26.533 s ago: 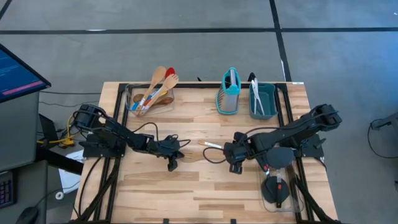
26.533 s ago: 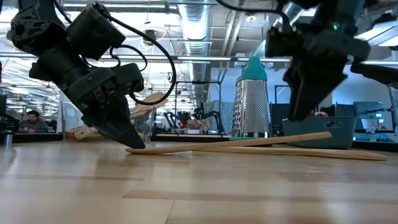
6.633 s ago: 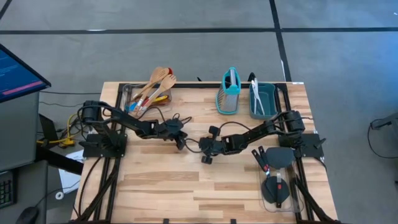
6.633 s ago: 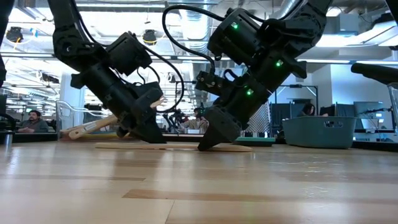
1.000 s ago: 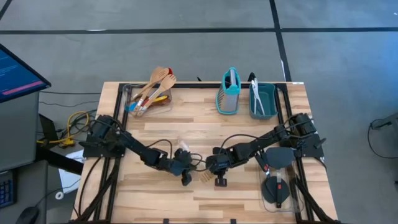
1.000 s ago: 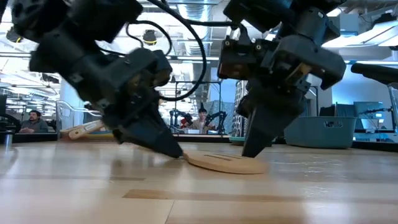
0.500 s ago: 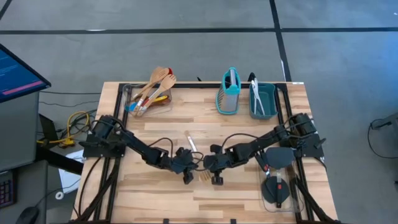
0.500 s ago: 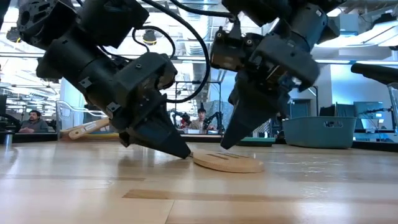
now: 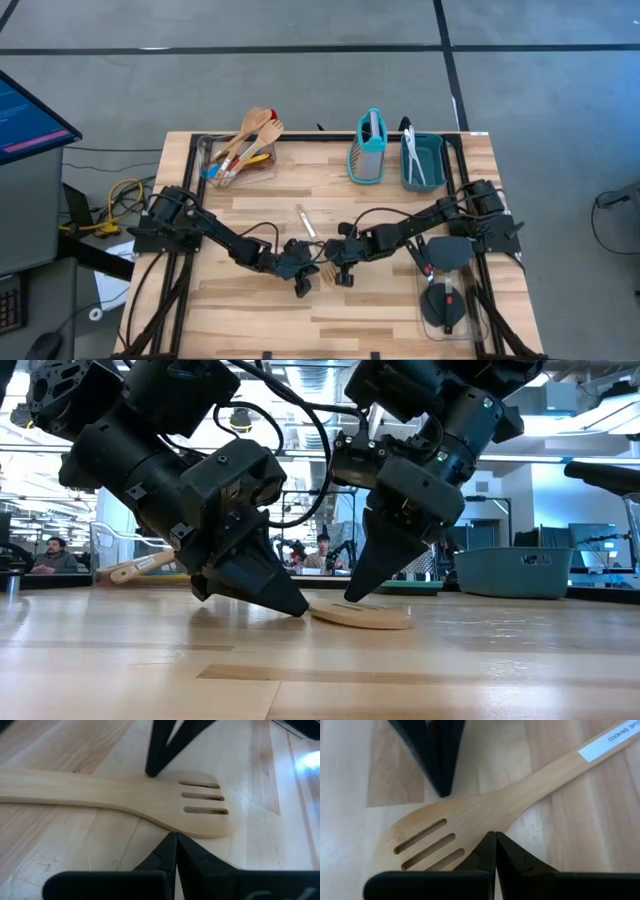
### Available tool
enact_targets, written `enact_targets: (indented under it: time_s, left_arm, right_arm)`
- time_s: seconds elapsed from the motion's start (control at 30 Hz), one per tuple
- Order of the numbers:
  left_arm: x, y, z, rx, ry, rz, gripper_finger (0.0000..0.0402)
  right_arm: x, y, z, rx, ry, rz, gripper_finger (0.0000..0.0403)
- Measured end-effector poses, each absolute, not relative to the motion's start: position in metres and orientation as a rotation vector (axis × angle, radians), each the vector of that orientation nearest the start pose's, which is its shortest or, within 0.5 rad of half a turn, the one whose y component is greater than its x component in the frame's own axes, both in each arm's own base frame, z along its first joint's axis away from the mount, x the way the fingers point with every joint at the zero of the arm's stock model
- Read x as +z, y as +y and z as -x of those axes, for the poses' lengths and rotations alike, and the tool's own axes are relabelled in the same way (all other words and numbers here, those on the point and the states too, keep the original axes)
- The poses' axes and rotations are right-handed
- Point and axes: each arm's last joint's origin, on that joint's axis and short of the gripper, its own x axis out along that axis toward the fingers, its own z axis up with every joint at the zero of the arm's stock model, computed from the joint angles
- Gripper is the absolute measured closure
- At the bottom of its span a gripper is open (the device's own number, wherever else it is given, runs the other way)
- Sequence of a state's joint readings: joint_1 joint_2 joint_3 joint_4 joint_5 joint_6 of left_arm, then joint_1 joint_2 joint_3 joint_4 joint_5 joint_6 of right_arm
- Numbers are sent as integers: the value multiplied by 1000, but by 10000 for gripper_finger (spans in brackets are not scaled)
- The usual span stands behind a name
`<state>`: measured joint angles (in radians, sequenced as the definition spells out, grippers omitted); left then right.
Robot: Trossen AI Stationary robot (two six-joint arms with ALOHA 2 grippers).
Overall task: Pick & Place Kitchen Items
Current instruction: Put the wooden slotted spoon into the left transparent bin
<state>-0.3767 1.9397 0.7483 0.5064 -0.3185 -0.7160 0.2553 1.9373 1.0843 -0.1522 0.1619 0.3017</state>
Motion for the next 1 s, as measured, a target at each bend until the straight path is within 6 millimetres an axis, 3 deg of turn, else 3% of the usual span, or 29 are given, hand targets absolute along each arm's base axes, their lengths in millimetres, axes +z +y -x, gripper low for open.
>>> enact_targets:
  time_s: [0.47,0.6,1.0]
  left_arm:
    - [84,-114,-315,177,628,452,400]
    - [84,-114,-315,181,627,450,400]
    - [86,-115,-318,168,570,444,400]
  right_arm:
    - [128,89,-362,-72,955,-42,403]
    - [128,87,-361,-155,942,9,403]
    - [115,79,-354,-180,1034,-38,403]
